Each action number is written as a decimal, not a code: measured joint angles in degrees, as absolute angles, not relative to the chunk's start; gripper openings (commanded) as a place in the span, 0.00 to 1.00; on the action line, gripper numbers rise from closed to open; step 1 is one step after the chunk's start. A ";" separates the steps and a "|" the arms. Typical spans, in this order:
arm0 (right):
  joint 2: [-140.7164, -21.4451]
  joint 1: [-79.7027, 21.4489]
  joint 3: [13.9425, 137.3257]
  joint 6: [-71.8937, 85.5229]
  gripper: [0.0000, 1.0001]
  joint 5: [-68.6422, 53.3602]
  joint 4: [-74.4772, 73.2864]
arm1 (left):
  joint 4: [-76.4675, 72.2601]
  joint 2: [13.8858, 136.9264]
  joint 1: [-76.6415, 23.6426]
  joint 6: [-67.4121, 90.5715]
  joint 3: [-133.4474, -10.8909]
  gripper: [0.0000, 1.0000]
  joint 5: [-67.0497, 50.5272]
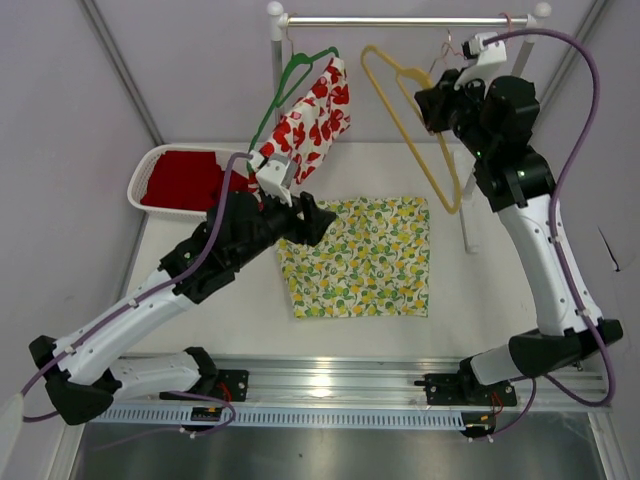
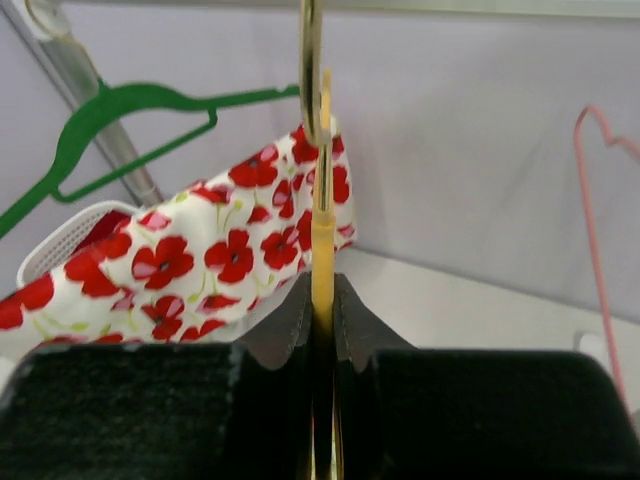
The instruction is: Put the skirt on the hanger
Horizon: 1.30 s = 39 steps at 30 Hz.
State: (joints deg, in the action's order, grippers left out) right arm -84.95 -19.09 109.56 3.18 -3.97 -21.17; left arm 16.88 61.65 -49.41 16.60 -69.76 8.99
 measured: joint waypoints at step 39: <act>-56.10 -12.40 44.47 25.82 0.00 -30.46 -14.24 | -2.61 63.75 -38.22 55.57 -21.17 0.16 6.98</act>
